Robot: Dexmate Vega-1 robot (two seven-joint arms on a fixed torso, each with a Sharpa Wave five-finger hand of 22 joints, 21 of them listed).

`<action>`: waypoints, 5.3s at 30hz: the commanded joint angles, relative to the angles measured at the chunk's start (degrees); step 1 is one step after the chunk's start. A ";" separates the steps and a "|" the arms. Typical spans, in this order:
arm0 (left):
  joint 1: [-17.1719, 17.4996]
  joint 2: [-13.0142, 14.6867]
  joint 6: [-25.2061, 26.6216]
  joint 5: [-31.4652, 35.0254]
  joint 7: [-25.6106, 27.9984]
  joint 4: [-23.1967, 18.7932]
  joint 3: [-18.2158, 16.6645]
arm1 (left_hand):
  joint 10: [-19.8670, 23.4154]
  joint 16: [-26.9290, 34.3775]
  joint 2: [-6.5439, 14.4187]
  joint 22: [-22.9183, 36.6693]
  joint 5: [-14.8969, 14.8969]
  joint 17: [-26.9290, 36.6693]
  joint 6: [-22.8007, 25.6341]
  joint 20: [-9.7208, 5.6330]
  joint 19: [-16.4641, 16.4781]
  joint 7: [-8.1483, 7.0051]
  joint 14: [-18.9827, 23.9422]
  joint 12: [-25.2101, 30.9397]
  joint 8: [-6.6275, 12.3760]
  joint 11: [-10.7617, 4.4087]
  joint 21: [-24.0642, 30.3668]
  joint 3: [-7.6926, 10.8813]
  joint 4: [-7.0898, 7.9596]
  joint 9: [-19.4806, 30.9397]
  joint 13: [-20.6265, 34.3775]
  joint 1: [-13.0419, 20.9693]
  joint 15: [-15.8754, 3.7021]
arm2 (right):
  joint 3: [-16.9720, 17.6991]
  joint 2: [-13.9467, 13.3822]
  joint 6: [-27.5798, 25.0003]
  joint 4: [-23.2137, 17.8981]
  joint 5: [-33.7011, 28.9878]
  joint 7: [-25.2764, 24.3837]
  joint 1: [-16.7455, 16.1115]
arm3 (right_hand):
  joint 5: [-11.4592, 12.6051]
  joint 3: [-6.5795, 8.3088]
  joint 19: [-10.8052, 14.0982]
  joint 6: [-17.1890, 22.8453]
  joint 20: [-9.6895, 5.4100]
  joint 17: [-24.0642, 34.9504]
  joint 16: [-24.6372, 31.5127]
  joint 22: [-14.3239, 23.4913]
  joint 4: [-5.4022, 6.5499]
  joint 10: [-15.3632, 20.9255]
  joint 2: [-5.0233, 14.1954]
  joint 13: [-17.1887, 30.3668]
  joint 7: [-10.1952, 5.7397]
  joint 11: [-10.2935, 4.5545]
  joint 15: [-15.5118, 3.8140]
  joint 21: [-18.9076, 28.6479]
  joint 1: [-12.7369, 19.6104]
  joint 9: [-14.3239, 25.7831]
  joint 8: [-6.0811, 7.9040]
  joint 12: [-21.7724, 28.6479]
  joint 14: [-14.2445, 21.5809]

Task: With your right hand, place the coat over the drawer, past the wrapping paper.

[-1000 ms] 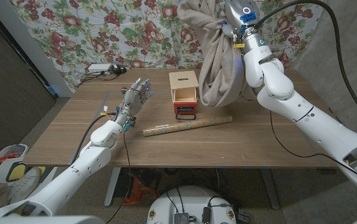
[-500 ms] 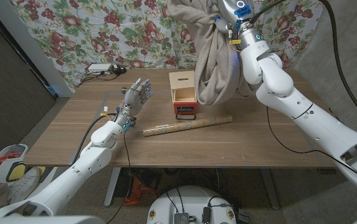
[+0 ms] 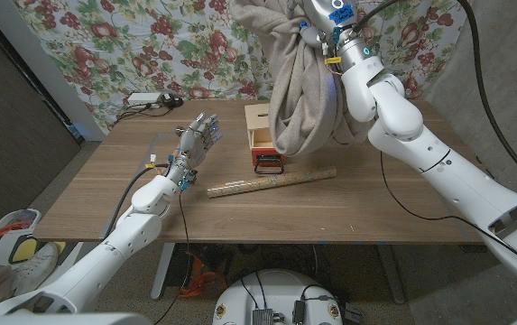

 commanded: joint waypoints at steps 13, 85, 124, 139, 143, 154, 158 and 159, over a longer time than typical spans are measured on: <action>0.58 0.38 -0.80 0.28 0.36 -0.76 -0.49 | 0.50 0.27 0.13 0.17 0.19 0.07 0.67 0.14 0.12 -0.05 -3.80 0.08 0.13 -0.01 0.05 -0.26 0.09 0.20 0.08 -0.22 0.28 | -1.20 1.49 4.88 1.60 -0.08 1.40 0.72 | 0.97 5.05 -0.55 -0.20 -7.08 0.45 -0.24 -0.54 2.29 -0.26 -0.05 0.26 -0.49 -0.12 -7.03 1.19 0.39 0.48 0.41 0.47 3.31; 17.22 8.77 -2.28 5.72 13.13 -18.42 -9.41 | 0.80 0.27 0.08 0.16 0.19 0.05 1.31 0.33 0.13 0.34 -3.71 0.12 0.12 0.17 0.05 -0.42 -0.02 0.19 0.06 -0.15 0.40 | -9.90 8.34 17.70 17.74 9.97 3.09 6.48 | 2.78 6.23 -2.42 -0.60 -6.98 1.52 -1.37 -2.93 2.34 -0.26 -0.67 0.24 -0.58 -0.11 -7.06 4.95 -0.23 1.13 0.79 0.46 3.61; 27.35 10.13 -2.10 9.73 17.51 -27.06 -18.32 | 0.87 0.29 0.04 0.15 0.18 0.04 1.37 0.56 0.25 0.40 -3.57 0.10 0.07 0.43 0.08 -0.48 -0.13 0.19 0.05 -0.09 0.62 | -16.68 14.77 18.81 33.42 15.83 2.70 12.05 | 3.10 6.80 -3.70 -0.92 -6.80 1.95 -1.86 -3.78 2.42 -0.62 -0.75 0.21 -0.62 -0.10 -7.09 6.90 -0.56 1.37 0.87 0.41 3.77; 27.77 9.38 -1.85 10.55 16.61 -27.88 -19.85 | 0.87 0.19 0.01 0.15 0.18 0.04 1.27 0.56 0.21 0.22 -3.82 0.08 0.02 0.40 0.05 -0.51 -0.19 0.19 0.04 -0.05 0.68 | -19.36 16.08 18.07 38.31 17.23 2.86 13.66 | 3.16 7.02 -4.07 -0.94 -6.73 2.05 -1.98 -3.99 2.37 -0.69 -0.79 0.20 -0.64 -0.12 -7.07 7.45 -0.55 1.43 0.92 0.41 3.84; 27.54 9.24 -1.94 10.61 16.05 -27.74 -19.87 | 0.87 0.19 0.00 0.15 0.18 0.03 1.25 0.58 0.21 0.22 -3.83 0.07 0.01 0.34 0.05 -0.51 -0.21 0.19 0.04 -0.05 0.67 | -19.97 16.14 17.84 38.87 17.41 2.97 13.74 | 3.17 7.08 -4.20 -0.96 -6.71 2.07 -2.03 -4.04 2.34 -0.69 -0.84 0.20 -0.62 -0.14 -7.08 7.59 -0.55 1.43 0.92 0.41 3.83; 27.30 8.78 -2.48 10.86 15.23 -27.56 -19.88 | 0.86 0.19 0.00 0.15 0.17 0.03 1.33 0.58 0.19 0.22 -3.85 0.05 0.04 0.37 0.04 -0.53 -0.24 0.18 0.04 -0.03 0.62 | -21.14 15.96 17.15 38.88 17.25 3.33 13.78 | 3.22 7.26 -4.56 -1.04 -6.62 2.13 -2.12 -4.18 2.36 -0.73 -0.87 0.21 -0.65 -0.14 -7.08 7.92 -0.62 1.67 1.04 0.42 3.89; 27.39 8.63 -2.51 11.02 15.27 -27.66 -19.99 | 1.05 0.20 -0.01 0.15 0.17 0.03 1.40 0.57 0.21 0.25 -3.84 0.12 0.06 0.49 0.05 -0.53 -0.26 0.18 0.04 -0.02 0.62 | -21.18 15.85 16.94 38.76 17.29 3.07 13.68 | 3.24 7.31 -4.65 -1.14 -6.60 2.15 -2.16 -4.21 2.36 -0.73 -0.90 0.21 -0.73 -0.16 -7.08 8.01 -0.64 1.65 1.00 0.43 3.87; 27.36 8.66 -2.43 11.01 15.20 -27.66 -19.99 | 1.15 0.19 -0.01 0.15 0.17 0.03 1.34 0.57 0.20 0.27 -3.86 0.16 0.03 0.54 0.04 -0.54 -0.27 0.18 0.04 -0.02 0.65 | -21.18 15.76 16.87 38.64 17.27 3.09 13.67 | 3.25 7.32 -4.68 -1.14 -6.60 2.15 -2.17 -4.22 2.36 -0.73 -0.90 0.21 -0.73 -0.16 -7.08 8.04 -0.65 1.68 1.01 0.43 3.87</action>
